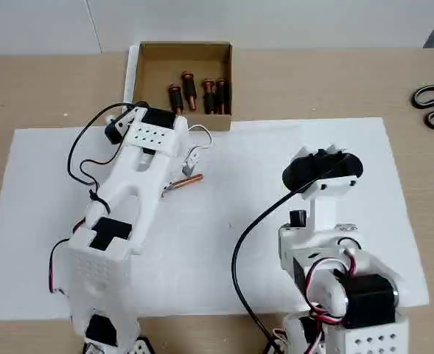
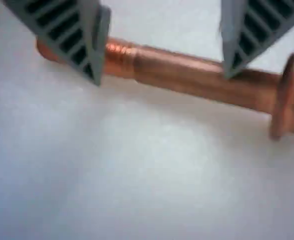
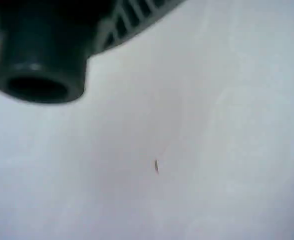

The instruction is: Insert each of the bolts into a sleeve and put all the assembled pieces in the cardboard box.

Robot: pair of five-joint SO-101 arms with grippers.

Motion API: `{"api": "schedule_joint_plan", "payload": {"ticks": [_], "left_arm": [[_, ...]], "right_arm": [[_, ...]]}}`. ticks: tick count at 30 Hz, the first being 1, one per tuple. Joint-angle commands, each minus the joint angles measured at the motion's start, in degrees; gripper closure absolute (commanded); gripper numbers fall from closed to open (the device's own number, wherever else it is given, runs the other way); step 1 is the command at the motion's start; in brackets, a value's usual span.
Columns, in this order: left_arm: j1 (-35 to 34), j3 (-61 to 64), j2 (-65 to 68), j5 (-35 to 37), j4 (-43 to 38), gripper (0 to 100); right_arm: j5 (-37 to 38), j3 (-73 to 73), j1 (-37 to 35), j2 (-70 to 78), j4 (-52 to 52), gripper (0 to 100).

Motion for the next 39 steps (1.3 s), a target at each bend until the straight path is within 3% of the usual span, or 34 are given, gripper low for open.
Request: {"api": "schedule_joint_plan", "payload": {"ticks": [1, 5, 11, 17, 32, 39], "left_arm": [[0.2, 1.0, 5.5, -0.5, 0.7, 84], [0.4, 0.9, 9.1, -0.8, 3.9, 86], [0.6, 0.7, 9.0, -2.9, 5.7, 96], [2.5, -4.9, 4.8, -3.2, 11.8, 96], [2.6, -8.2, -9.2, -9.6, 12.4, 79], [2.5, -8.0, -15.0, -19.7, 14.0, 75]], "right_arm": [[-0.6, -0.3, 0.1, -0.5, 0.1, 99.6], [-0.6, -0.3, 0.1, -0.5, 0.1, 99.6], [-0.6, -0.3, 0.1, -0.5, 0.1, 99.6], [-0.6, -0.3, 0.1, -0.5, 0.1, 99.6], [-0.6, -0.3, 0.1, -0.1, 0.0, 99.6], [-0.6, -0.3, 0.1, -0.2, 0.0, 99.6]]}}
